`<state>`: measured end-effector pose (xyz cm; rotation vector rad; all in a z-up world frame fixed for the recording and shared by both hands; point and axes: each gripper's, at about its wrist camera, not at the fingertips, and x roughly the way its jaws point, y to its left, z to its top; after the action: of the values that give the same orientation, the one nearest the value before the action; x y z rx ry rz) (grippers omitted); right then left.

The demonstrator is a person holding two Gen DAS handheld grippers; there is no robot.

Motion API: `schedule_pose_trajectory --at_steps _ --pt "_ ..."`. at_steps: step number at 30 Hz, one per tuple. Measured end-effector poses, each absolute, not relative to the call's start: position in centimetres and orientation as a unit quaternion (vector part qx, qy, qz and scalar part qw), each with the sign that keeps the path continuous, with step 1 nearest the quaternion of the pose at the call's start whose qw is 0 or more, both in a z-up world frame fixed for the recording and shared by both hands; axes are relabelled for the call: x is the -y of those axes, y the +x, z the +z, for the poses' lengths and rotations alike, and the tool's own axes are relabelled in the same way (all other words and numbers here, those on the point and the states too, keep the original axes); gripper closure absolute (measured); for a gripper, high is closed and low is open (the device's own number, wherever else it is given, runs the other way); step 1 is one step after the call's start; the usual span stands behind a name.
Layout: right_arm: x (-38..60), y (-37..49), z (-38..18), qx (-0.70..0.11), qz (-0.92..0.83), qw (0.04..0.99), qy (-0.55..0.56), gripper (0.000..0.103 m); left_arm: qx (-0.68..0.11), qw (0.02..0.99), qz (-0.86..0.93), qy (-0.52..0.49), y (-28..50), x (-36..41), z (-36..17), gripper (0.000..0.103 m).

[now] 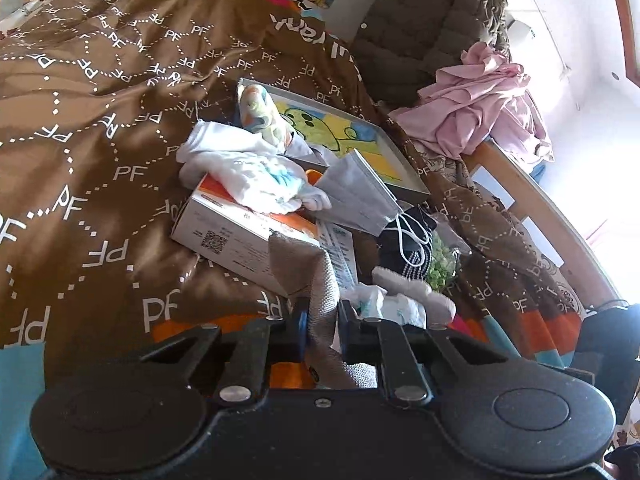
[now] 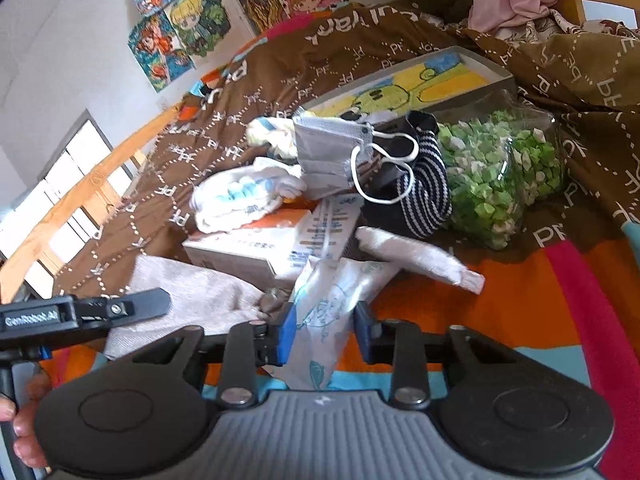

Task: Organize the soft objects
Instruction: 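Grasp the grey drawstring pouch with the left tool while the right tool grasps the white packet, then carry the pouch and white packet in both tools over the painted tray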

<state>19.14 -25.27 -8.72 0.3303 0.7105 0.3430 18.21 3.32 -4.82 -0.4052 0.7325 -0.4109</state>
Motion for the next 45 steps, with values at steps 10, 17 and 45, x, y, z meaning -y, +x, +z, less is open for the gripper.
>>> schedule_pose_trajectory --at_steps 10,17,45 --pt "24.0 18.8 -8.5 -0.345 0.192 0.909 0.131 0.080 -0.370 0.893 -0.195 -0.168 18.1 -2.7 -5.2 0.091" --pt "22.6 17.8 -8.2 -0.330 0.190 0.922 0.069 0.093 -0.364 0.900 -0.189 -0.144 17.4 -2.2 -4.2 0.098" --pt "27.8 20.3 1.9 -0.131 0.139 0.979 0.065 0.096 -0.215 0.944 -0.176 -0.178 22.6 1.5 9.0 0.099"
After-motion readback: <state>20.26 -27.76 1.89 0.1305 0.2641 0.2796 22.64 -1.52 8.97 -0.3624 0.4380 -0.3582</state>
